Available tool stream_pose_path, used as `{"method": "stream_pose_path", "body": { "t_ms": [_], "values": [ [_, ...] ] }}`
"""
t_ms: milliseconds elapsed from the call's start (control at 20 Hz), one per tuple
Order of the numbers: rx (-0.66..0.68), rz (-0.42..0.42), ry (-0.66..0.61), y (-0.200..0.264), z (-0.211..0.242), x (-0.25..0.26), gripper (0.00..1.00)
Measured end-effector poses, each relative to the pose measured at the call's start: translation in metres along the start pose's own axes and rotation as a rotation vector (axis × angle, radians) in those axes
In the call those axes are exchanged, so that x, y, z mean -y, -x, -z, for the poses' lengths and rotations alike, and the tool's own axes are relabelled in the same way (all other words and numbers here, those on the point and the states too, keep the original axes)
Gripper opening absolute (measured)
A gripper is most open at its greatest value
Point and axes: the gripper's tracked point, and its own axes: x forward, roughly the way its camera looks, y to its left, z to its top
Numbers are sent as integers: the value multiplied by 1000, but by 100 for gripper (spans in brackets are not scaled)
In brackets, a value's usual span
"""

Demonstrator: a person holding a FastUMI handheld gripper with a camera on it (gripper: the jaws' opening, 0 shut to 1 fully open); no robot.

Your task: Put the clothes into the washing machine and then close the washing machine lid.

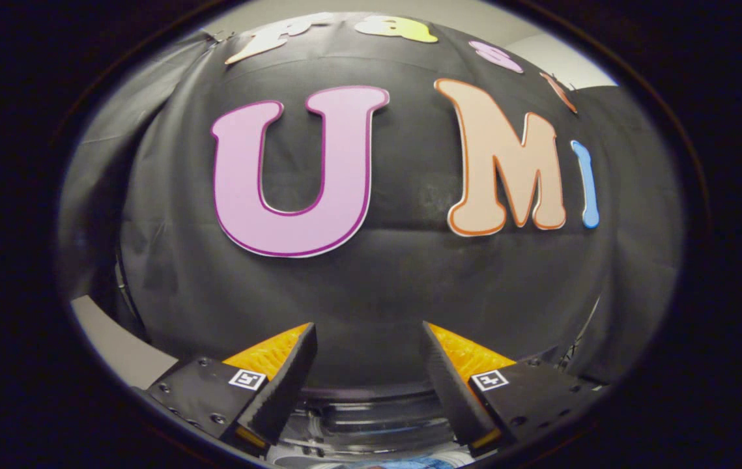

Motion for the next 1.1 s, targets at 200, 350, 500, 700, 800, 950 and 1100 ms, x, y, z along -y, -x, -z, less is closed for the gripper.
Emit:
{"method": "stream_pose_path", "body": {
  "t_ms": [200,350,500,700,800,950,1100],
  "values": [
    [-58,-18,70,-12,23,-2,99],
    [-82,-24,44,14,27,0,98],
    [-75,-44,56,53,31,3,99],
    [-57,-54,58,106,50,9,99],
    [-51,-65,49,129,64,12,98],
    [-45,-75,57,158,88,22,98],
    [-17,-74,61,191,108,35,98]
  ]
}}
